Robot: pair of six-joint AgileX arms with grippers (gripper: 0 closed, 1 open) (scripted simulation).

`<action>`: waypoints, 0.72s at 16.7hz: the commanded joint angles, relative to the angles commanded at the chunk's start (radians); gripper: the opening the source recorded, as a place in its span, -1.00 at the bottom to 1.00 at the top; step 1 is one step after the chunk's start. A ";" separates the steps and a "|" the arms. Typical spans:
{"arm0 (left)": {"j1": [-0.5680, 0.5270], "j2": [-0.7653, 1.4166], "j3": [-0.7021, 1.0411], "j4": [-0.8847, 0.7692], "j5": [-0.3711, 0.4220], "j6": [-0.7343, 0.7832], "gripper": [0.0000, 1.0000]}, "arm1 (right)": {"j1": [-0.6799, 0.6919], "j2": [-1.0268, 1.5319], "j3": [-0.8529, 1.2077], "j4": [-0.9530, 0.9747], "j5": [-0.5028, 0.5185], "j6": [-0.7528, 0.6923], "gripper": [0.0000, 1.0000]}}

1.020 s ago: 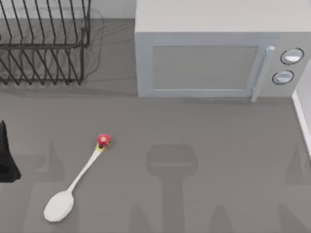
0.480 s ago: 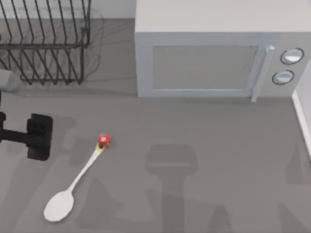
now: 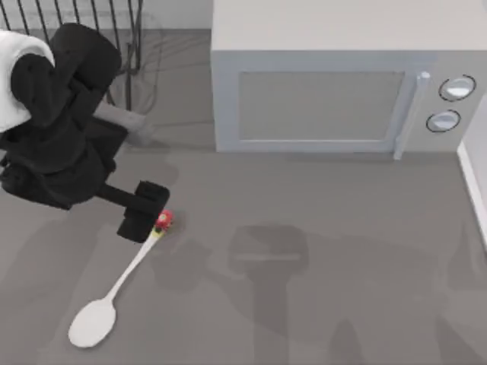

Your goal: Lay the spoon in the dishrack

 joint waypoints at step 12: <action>-0.044 0.201 0.140 -0.097 0.000 0.005 1.00 | 0.000 0.000 0.000 0.000 0.000 0.000 1.00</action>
